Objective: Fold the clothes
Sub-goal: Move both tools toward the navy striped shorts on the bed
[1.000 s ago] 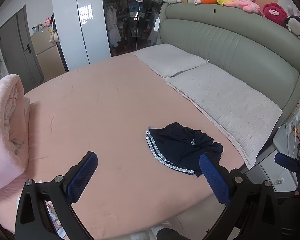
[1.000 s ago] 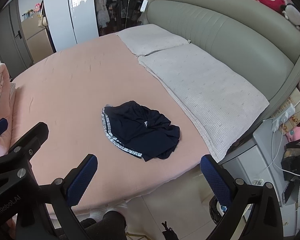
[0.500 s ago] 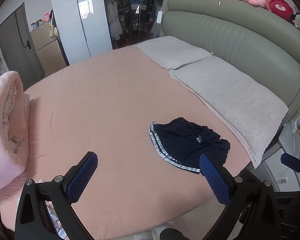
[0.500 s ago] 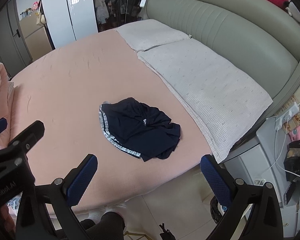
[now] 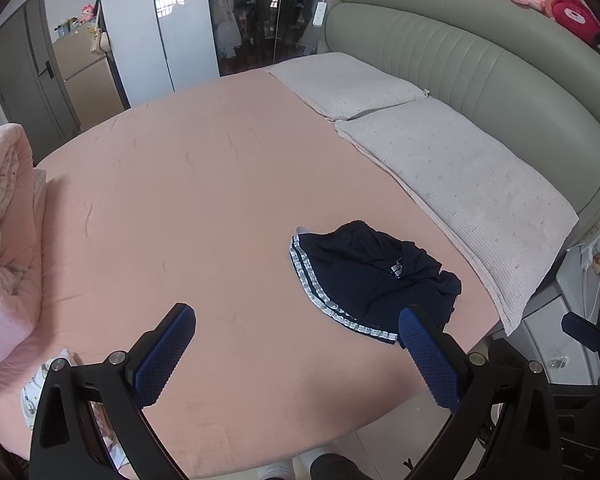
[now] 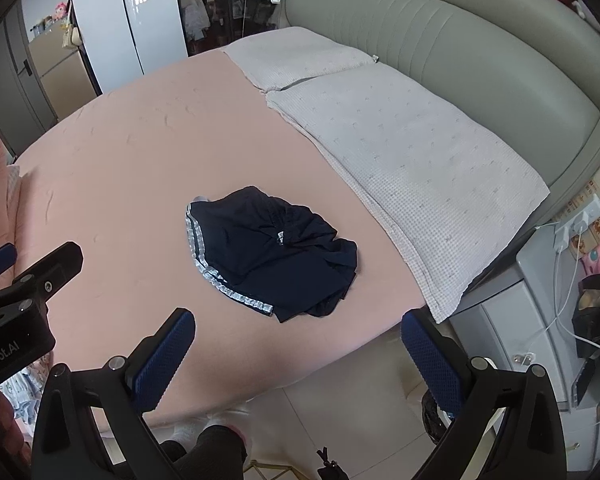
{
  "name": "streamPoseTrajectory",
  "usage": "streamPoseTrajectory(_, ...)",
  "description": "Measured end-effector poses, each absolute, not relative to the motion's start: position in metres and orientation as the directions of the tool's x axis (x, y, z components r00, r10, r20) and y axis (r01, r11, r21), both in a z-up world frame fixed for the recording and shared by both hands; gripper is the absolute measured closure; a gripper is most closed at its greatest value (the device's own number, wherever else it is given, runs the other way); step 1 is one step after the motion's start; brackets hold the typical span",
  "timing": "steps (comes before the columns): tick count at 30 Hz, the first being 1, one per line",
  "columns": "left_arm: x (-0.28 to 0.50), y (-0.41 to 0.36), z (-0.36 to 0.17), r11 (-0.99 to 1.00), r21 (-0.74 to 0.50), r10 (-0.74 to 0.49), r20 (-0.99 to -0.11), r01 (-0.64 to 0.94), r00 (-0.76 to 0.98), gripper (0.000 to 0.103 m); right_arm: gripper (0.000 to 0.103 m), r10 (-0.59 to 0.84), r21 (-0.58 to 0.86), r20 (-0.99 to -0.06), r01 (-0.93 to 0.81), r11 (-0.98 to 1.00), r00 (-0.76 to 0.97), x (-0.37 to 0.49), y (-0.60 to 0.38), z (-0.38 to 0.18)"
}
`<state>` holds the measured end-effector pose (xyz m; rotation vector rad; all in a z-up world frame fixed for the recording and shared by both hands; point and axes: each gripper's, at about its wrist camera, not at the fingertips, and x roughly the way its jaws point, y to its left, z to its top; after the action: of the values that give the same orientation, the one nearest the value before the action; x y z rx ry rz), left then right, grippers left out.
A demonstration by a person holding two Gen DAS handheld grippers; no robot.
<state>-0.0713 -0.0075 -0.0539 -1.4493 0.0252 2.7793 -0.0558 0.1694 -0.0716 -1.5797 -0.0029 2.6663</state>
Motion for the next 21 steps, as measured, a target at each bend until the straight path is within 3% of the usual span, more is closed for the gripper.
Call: streamPoseTrajectory(21,-0.095,0.011,-0.083,-0.993,0.041,0.026,-0.842,-0.112,-0.539,0.000,0.000,0.017,-0.002,-0.895,-0.034,-0.999,-0.445,-0.077,0.188,-0.106)
